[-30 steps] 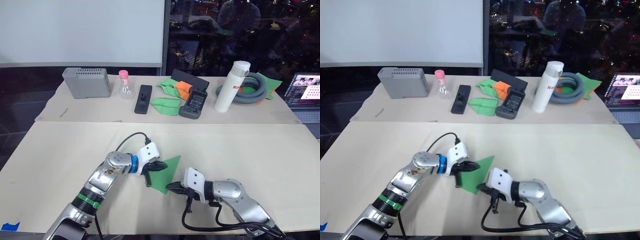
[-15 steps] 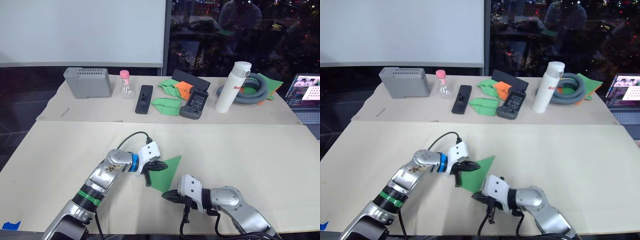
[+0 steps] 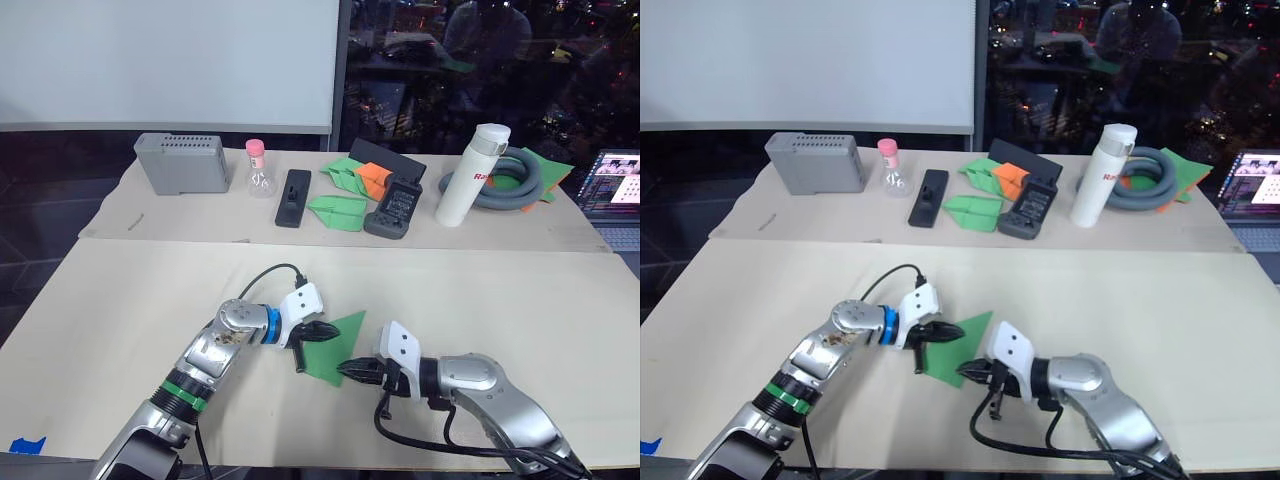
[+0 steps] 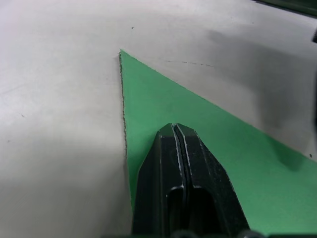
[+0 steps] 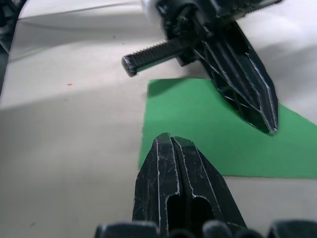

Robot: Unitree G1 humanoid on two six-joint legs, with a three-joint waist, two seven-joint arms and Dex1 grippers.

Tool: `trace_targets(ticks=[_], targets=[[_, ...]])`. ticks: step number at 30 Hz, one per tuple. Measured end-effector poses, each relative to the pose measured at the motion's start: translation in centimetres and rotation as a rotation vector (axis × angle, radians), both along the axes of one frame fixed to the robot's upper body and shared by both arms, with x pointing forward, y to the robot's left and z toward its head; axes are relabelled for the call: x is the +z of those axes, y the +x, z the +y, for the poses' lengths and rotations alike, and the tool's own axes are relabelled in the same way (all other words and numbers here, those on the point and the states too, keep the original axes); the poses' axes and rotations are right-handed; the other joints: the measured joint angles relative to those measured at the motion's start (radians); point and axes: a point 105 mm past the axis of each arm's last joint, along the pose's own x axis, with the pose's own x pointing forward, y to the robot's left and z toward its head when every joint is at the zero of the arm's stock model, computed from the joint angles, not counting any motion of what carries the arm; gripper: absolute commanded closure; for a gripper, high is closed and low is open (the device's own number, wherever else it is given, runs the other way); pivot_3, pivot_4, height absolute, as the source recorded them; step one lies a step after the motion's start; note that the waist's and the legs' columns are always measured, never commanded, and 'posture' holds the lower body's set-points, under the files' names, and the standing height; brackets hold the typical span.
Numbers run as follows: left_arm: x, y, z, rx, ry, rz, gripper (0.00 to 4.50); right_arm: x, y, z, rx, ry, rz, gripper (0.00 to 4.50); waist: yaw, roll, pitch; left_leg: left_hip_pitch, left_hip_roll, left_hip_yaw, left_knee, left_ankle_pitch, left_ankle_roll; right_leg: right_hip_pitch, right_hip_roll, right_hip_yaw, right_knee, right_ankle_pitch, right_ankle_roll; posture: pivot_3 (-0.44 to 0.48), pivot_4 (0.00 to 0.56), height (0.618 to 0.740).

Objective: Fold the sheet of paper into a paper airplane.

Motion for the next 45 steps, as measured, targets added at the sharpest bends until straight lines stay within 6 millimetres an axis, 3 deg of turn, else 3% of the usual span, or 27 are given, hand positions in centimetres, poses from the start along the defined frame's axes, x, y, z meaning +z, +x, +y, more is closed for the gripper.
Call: trace_targets(ticks=[4,10,32,39,42,45], targets=[[0.0,0.0,0.1,0.005,-0.003,-0.001,4.47,-1.3,0.7,-0.4,-0.018,-0.051,0.009,4.50,-0.002,0.000,0.000,0.000,0.000,0.000,0.000,0.000,0.000,0.000,0.000,0.000,0.000,0.000,0.000,0.000,0.150,0.740],[0.2,0.1,0.1,0.016,-0.006,-0.011,4.47,-1.4,2.1,-0.2,-0.033,-0.051,-0.037,4.50,-0.003,0.000,0.000,0.001,0.000,0.000,0.000,0.000,0.000,0.001,0.000,0.000,0.000,0.000,0.000,0.000,0.150,0.740],[0.2,-0.3,0.5,0.057,-0.011,-0.022,4.47,0.0,10.5,-3.7,-0.247,-0.146,-0.196,4.50,-0.008,0.000,0.000,0.002,0.001,0.000,-0.001,0.001,-0.002,0.000,0.000,0.001,0.001,0.000,0.000,0.000,0.150,0.740],[0.1,-0.2,0.6,0.070,-0.014,-0.011,4.47,1.4,10.0,-4.3,-0.302,-0.097,-0.193,4.50,-0.007,0.001,0.000,-0.001,0.001,0.000,-0.001,0.001,-0.002,-0.002,-0.002,0.001,0.001,0.000,0.000,0.000,0.150,0.740],[0.1,0.1,0.6,0.080,-0.018,-0.008,4.47,4.3,8.9,-3.0,-0.261,-0.001,-0.221,4.50,-0.007,0.001,0.000,0.000,0.002,0.000,-0.001,0.001,-0.002,-0.001,-0.002,0.001,0.001,0.000,0.000,0.000,0.150,0.740],[0.1,0.4,0.2,0.085,-0.031,-0.001,4.47,3.8,6.7,-1.3,-0.186,0.013,-0.144,4.50,-0.004,0.001,0.000,-0.001,0.002,-0.001,-0.001,0.000,-0.001,-0.001,-0.003,0.001,0.001,0.000,0.000,0.000,0.150,0.740]])
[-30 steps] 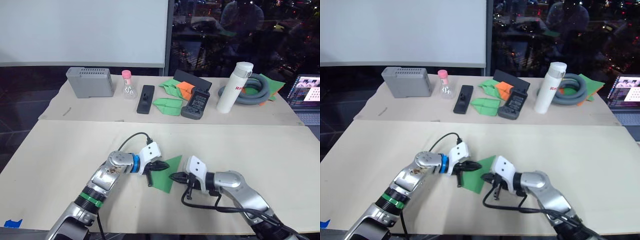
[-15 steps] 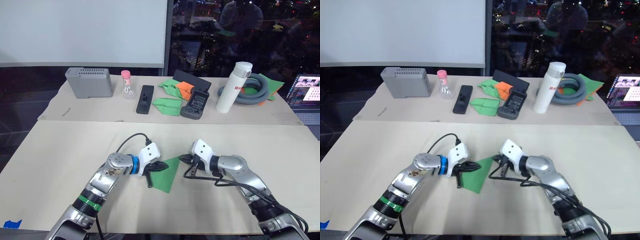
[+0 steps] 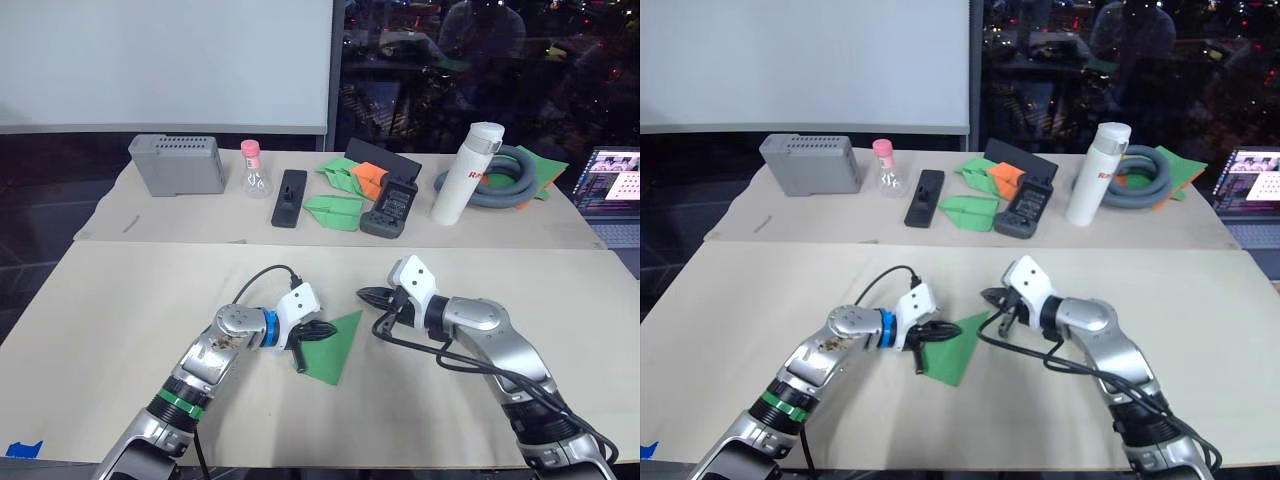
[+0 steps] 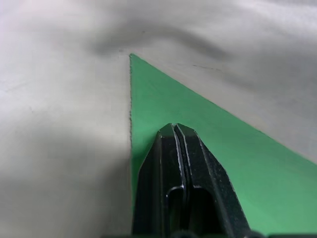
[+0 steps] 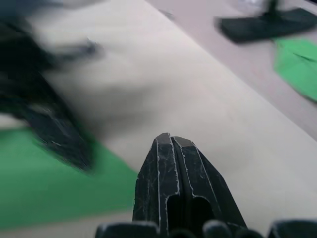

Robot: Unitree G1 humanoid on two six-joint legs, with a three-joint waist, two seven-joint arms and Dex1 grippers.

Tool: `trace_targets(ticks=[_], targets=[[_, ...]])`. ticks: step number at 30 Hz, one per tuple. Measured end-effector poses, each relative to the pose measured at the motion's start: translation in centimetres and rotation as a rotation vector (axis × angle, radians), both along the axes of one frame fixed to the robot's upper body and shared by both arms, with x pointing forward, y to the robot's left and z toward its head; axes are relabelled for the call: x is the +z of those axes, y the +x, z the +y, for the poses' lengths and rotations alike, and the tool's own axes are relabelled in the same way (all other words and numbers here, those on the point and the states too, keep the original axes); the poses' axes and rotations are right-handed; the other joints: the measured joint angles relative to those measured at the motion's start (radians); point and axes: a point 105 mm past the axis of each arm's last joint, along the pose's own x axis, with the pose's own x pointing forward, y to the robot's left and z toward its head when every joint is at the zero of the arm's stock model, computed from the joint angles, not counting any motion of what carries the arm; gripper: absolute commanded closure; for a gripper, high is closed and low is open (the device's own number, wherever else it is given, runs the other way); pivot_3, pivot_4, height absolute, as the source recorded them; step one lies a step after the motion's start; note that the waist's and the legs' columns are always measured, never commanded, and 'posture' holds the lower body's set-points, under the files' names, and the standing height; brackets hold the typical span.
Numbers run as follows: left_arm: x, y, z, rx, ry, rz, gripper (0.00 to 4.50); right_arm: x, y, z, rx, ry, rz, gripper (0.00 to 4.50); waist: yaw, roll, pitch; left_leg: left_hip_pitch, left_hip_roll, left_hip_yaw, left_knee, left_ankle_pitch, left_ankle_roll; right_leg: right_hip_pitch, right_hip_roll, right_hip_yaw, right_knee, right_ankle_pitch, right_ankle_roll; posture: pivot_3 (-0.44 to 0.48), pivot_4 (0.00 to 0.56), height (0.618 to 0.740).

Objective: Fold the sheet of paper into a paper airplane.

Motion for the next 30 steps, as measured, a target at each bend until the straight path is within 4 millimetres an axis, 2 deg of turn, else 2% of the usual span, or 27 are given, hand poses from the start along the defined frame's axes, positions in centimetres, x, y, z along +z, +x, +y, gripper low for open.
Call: trace_targets(ticks=[4,6,16,19,30], targets=[[0.1,0.3,-0.1,0.004,-0.004,-0.004,4.47,-3.2,-1.6,0.8,0.003,-0.041,0.126,4.50,0.000,0.000,0.000,-0.001,-0.002,0.000,0.000,0.000,0.001,-0.001,-0.007,-0.001,0.000,0.000,0.000,0.000,0.150,0.740],[0.1,0.5,0.0,0.009,-0.004,-0.006,4.47,-4.1,-2.0,0.9,-0.002,-0.066,0.157,4.50,-0.001,0.000,0.000,-0.001,-0.002,0.001,0.000,0.000,0.001,-0.001,-0.006,-0.001,0.000,0.000,0.000,0.000,0.150,0.740],[0.0,1.0,-0.3,0.003,-0.013,-0.015,4.47,-4.3,-2.6,1.5,-0.012,-0.051,0.159,4.50,0.000,0.000,0.000,0.000,-0.001,0.000,0.000,0.000,0.001,0.000,0.000,-0.002,-0.001,0.000,0.000,0.000,0.150,0.740],[0.2,1.6,-0.8,0.001,-0.025,-0.022,4.47,-4.6,-2.9,2.1,0.003,-0.051,0.158,4.50,0.000,0.000,0.000,0.000,-0.002,0.001,0.001,0.000,0.001,0.001,0.001,-0.001,-0.001,0.000,0.000,0.000,0.150,0.740],[0.2,3.4,-3.5,-0.055,-0.032,-0.057,4.47,-4.7,-3.1,2.3,-0.021,-0.030,0.156,4.50,0.001,0.000,0.000,-0.001,-0.002,0.001,0.001,0.000,0.001,0.001,0.003,-0.003,-0.001,0.000,0.000,0.000,0.150,0.740]])
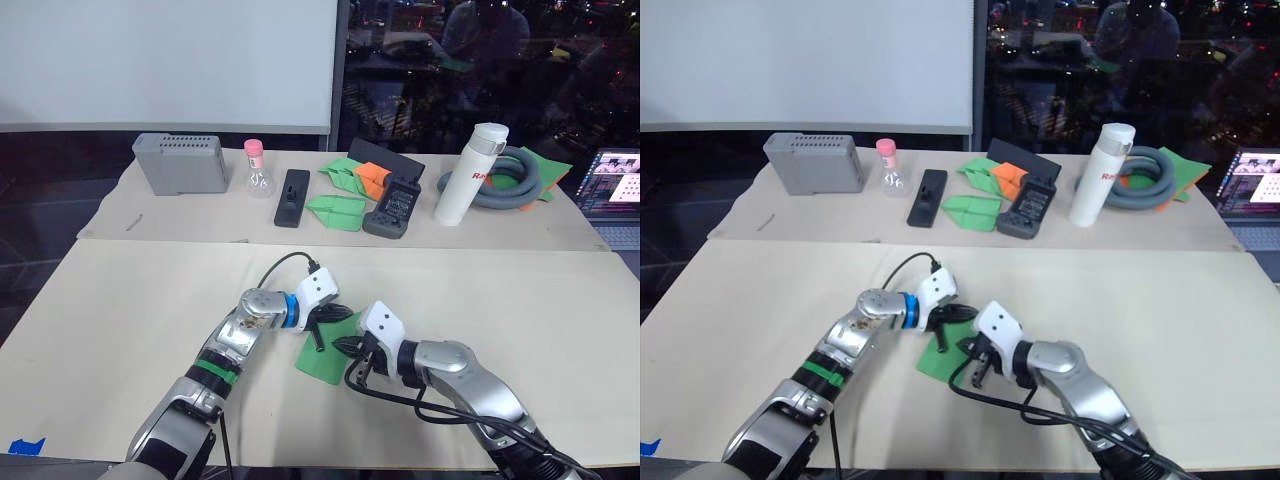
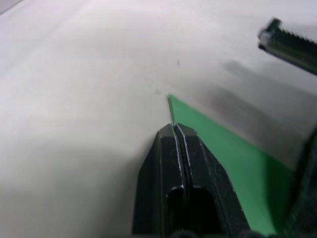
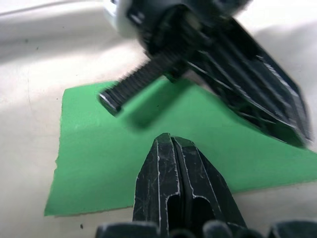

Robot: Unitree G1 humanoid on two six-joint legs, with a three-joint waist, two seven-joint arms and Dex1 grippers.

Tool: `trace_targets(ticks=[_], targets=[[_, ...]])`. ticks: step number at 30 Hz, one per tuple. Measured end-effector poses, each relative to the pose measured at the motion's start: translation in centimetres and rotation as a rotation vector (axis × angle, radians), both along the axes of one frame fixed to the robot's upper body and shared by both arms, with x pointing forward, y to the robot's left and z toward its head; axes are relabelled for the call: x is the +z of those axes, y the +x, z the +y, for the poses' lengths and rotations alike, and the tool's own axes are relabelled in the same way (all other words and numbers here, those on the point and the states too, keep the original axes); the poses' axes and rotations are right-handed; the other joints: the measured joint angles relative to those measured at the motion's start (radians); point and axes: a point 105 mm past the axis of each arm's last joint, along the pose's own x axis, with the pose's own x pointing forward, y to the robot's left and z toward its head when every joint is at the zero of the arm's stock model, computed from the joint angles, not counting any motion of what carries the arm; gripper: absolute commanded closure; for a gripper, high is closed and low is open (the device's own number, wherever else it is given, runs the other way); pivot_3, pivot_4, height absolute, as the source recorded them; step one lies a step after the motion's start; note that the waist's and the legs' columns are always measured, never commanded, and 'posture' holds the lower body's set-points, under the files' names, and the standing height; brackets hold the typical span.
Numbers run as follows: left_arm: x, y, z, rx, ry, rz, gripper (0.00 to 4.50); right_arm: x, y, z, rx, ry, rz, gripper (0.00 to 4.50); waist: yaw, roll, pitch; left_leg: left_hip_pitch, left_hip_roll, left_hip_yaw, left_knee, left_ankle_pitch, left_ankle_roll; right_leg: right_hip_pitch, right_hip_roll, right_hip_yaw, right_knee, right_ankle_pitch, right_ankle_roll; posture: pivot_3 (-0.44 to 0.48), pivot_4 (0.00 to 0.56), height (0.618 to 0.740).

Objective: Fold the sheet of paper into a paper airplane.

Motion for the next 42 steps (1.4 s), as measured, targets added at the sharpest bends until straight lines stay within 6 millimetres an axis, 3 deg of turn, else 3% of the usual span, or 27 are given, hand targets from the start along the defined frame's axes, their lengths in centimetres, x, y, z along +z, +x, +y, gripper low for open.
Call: trace_targets(ticks=[7,14,20,30,42], targets=[[0.0,0.3,-1.8,-0.039,-0.001,-0.010,4.47,0.0,0.0,0.0,-0.019,0.002,0.000,4.50,0.000,0.000,0.000,-0.001,-0.001,0.000,0.000,0.000,0.000,0.000,0.001,-0.001,0.000,0.000,0.000,0.000,0.150,0.740],[-0.1,0.3,-2.1,-0.059,0.027,-0.048,4.47,0.0,0.0,0.0,-0.033,0.006,-0.001,4.50,0.000,0.000,0.000,0.000,-0.001,0.000,0.000,0.000,0.000,0.001,0.001,-0.001,0.000,0.000,0.000,0.000,0.150,0.740],[-0.3,-0.6,-0.6,-0.050,0.044,-0.057,4.47,-0.1,0.0,0.3,-0.028,0.021,0.003,4.50,-0.007,0.000,0.000,0.000,0.001,0.000,-0.001,0.000,0.000,0.000,0.002,0.000,0.000,0.000,0.000,0.000,0.150,0.740],[-0.4,-3.4,3.5,0.040,0.084,-0.024,4.47,-0.2,0.1,0.6,0.018,0.007,-0.009,4.50,-0.018,0.000,-0.001,0.004,0.002,0.000,-0.001,0.000,0.000,0.001,0.001,0.001,0.000,0.000,0.000,0.000,0.150,0.740],[-0.1,-3.8,5.8,0.201,0.068,0.041,4.47,-0.2,0.2,0.6,0.055,-0.010,-0.012,4.50,-0.020,0.000,-0.001,0.006,0.003,0.000,-0.003,-0.001,-0.001,0.000,-0.001,0.002,0.000,0.000,0.000,0.000,0.150,0.740]])
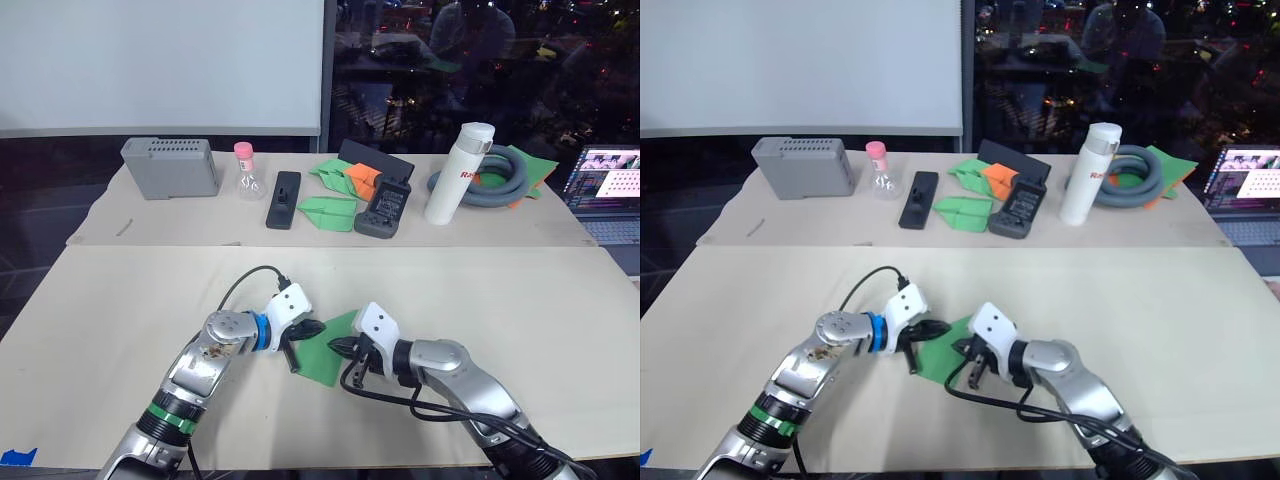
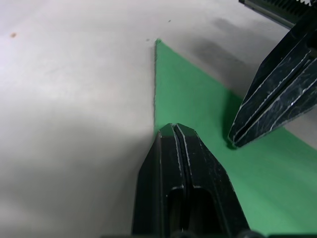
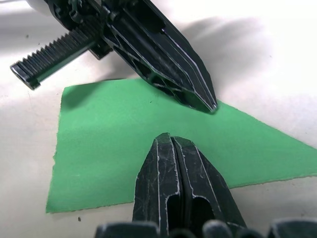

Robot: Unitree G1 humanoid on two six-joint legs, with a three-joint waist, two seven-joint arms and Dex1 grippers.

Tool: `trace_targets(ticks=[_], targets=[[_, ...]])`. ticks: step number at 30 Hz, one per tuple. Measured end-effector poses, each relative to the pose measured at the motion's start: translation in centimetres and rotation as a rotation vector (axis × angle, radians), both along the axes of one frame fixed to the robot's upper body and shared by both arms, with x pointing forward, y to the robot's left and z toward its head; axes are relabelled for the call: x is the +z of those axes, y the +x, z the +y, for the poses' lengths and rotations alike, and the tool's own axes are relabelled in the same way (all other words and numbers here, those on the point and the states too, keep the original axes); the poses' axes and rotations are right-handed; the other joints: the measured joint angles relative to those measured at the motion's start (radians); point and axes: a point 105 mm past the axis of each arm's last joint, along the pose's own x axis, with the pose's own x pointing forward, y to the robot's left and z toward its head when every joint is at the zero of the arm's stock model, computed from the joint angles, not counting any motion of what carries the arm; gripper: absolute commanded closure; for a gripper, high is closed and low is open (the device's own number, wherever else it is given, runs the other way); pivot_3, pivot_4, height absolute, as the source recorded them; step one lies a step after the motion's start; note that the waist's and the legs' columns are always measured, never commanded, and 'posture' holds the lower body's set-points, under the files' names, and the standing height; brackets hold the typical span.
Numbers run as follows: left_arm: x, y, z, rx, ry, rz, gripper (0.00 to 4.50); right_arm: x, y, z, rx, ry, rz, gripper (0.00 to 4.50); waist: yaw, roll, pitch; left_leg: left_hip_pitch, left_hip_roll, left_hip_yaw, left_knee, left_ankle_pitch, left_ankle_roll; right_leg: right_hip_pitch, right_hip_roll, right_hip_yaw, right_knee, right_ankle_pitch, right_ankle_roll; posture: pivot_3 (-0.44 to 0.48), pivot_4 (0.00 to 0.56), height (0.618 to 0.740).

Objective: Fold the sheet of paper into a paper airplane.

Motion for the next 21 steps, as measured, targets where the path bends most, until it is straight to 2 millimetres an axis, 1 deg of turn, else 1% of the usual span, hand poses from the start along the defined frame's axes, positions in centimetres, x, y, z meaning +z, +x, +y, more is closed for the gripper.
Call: trace_targets(ticks=[2,4,8,11,14,16,17,19,21], targets=[[0.1,0.1,0.4,0.018,0.005,0.005,4.47,0.0,0.0,0.0,0.006,-0.001,0.001,4.50,-0.001,0.000,0.000,0.000,0.000,0.000,0.000,0.000,0.000,0.000,-0.001,0.000,0.000,0.000,0.000,0.000,0.150,0.740],[0.2,0.1,1.5,0.050,0.020,0.014,4.47,0.0,-0.1,0.1,0.013,-0.001,0.001,4.50,-0.005,0.000,0.000,0.000,0.001,0.000,-0.001,0.000,-0.001,0.000,-0.005,0.001,0.000,0.000,0.000,0.000,0.150,0.740],[0.4,-0.7,3.5,0.064,0.030,0.052,4.47,0.0,-0.2,0.0,0.029,-0.006,0.001,4.50,-0.008,0.000,0.000,0.001,0.001,0.000,-0.004,0.000,-0.002,-0.001,-0.007,0.000,0.000,0.000,-0.001,0.000,0.150,0.740],[0.5,-1.2,4.2,0.066,-0.004,0.082,4.47,0.1,-0.2,-0.2,0.041,-0.020,-0.017,4.50,-0.007,0.001,0.000,0.001,0.000,0.000,-0.006,0.000,-0.002,-0.002,-0.008,0.000,-0.001,0.000,-0.001,0.000,0.150,0.740],[0.7,-1.7,4.7,0.051,-0.043,0.119,4.47,0.6,0.1,-0.7,0.062,-0.054,-0.048,4.50,-0.006,0.001,0.001,-0.004,-0.001,0.000,-0.006,0.000,-0.002,-0.004,-0.009,-0.001,-0.001,0.000,-0.001,0.000,0.150,0.740],[1.0,-1.9,4.8,0.042,-0.075,0.142,4.47,1.3,0.6,-1.3,0.059,-0.066,-0.067,4.50,-0.005,0.001,0.002,-0.008,-0.002,0.000,-0.005,0.001,-0.003,-0.008,-0.009,-0.001,0.000,0.000,-0.001,0.000,0.150,0.740],[1.1,-2.0,4.8,0.033,-0.090,0.150,4.47,2.1,0.9,-1.6,0.055,-0.065,-0.083,4.50,-0.004,0.001,0.002,-0.010,-0.002,0.000,-0.005,0.001,-0.004,-0.012,-0.008,-0.001,0.000,0.000,-0.001,0.000,0.150,0.740],[1.4,-2.2,4.9,0.020,-0.105,0.156,4.47,3.8,1.4,-2.1,0.065,-0.068,-0.126,4.50,-0.003,0.001,0.002,-0.018,-0.003,0.001,-0.004,0.007,-0.012,-0.019,-0.003,-0.001,0.003,0.000,-0.001,0.000,0.150,0.740],[1.5,-2.2,5.3,0.012,-0.098,0.157,4.47,5.1,1.5,-2.7,0.082,-0.084,-0.157,4.50,-0.002,0.001,0.002,-0.020,-0.002,0.001,-0.002,0.007,-0.012,-0.019,0.001,-0.001,0.003,0.000,-0.001,0.000,0.150,0.740]])
